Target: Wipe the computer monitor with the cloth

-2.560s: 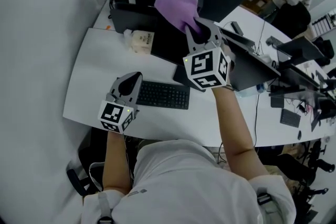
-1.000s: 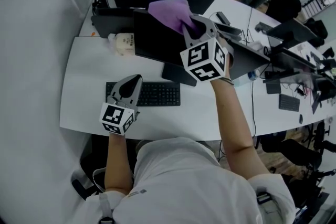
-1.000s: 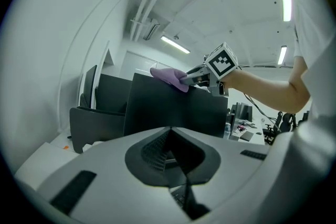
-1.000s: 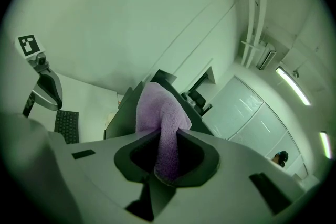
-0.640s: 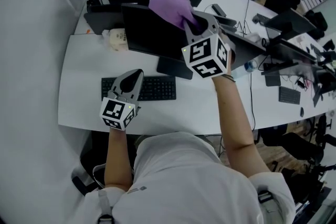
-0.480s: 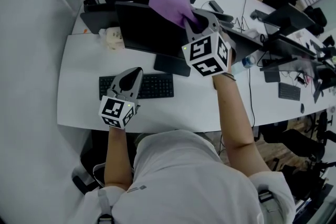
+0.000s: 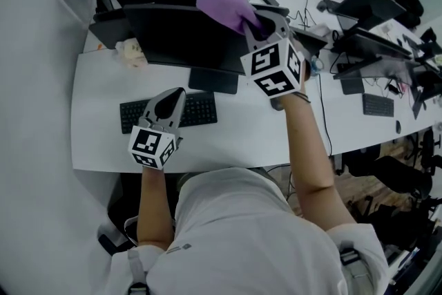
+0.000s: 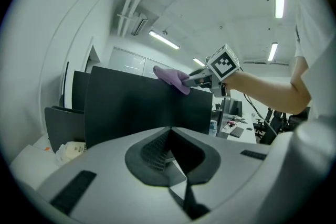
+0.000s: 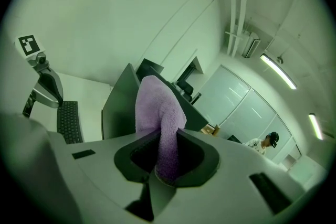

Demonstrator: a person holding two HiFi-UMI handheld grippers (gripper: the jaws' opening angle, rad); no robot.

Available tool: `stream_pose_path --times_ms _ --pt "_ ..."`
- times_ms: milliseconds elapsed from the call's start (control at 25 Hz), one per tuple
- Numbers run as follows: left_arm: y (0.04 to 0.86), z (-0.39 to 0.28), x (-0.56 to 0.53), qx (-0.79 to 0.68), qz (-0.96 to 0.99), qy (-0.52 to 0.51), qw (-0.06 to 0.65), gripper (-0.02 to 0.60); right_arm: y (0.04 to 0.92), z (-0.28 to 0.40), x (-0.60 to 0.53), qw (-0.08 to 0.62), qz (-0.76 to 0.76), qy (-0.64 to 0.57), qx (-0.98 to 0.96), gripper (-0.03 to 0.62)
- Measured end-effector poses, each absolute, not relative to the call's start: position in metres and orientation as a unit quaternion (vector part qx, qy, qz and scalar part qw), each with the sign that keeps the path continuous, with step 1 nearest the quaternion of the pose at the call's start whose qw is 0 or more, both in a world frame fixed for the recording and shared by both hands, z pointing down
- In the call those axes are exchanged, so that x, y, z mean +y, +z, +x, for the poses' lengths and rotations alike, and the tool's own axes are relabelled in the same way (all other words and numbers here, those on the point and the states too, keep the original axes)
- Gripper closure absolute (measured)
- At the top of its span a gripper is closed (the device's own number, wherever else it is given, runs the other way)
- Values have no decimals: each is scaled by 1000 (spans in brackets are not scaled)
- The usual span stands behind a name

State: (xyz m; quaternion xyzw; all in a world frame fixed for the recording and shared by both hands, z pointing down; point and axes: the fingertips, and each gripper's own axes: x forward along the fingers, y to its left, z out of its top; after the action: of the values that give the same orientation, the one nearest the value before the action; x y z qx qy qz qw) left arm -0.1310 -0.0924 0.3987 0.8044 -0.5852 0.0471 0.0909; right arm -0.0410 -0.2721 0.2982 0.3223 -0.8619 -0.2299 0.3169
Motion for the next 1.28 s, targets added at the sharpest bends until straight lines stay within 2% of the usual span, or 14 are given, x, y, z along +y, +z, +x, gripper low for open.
stream_pose_path --times_ms 1280 --pt "402 -11 -116 -543 832 77 84 581 311 133 -306 312 410 -181 -838 520"
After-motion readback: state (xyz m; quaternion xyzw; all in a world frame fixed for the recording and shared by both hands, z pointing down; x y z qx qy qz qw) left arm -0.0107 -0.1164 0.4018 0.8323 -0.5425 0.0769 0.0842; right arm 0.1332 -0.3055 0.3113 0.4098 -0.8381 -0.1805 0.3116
